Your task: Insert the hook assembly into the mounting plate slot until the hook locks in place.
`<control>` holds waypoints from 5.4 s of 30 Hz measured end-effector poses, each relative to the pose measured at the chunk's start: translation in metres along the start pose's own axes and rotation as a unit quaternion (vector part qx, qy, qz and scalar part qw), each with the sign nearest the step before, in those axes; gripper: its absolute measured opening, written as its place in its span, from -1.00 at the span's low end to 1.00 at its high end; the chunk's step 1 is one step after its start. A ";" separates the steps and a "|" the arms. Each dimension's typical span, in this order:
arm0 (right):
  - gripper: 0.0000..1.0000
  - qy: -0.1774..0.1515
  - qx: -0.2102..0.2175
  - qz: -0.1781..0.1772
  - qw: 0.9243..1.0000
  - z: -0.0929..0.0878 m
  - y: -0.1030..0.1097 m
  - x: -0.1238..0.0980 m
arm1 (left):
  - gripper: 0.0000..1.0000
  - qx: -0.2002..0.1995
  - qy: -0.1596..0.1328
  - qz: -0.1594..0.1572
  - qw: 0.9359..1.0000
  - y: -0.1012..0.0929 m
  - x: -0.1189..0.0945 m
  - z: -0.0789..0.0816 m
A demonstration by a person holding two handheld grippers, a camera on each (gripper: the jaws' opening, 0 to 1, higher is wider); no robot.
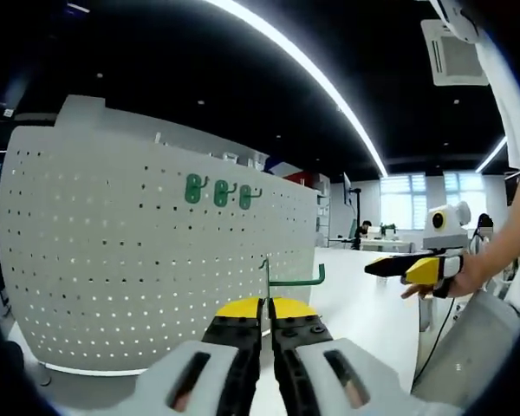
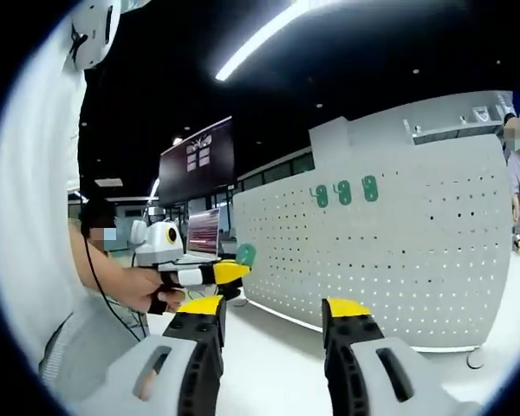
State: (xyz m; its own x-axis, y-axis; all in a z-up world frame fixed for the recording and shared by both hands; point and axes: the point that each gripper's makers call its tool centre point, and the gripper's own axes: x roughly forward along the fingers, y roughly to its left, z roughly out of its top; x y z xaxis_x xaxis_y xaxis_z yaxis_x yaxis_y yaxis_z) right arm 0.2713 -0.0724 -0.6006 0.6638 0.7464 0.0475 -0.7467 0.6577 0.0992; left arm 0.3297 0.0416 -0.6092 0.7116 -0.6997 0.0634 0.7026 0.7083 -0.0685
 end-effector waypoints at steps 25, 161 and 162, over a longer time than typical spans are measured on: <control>-0.35 -0.037 0.013 0.016 0.999 0.026 0.008 0.030 | -0.95 0.014 -0.016 -0.018 1.000 -0.033 0.018 0.022; -0.97 -0.040 -0.007 -0.114 0.993 0.036 -0.015 0.043 | 0.52 0.008 0.031 -0.008 0.999 -0.056 0.028 0.011; -0.97 -0.034 -0.001 -0.116 0.993 0.032 -0.018 0.042 | 0.52 0.007 0.032 -0.007 0.999 -0.055 0.028 0.011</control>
State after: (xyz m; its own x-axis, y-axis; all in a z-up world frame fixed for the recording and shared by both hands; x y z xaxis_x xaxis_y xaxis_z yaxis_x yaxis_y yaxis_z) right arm 0.3141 -0.0567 -0.5687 0.8193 0.5660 0.0914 -0.5732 0.8114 0.1141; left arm 0.3110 -0.0161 -0.5931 0.7002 -0.7139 0.0014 0.7129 0.6992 -0.0540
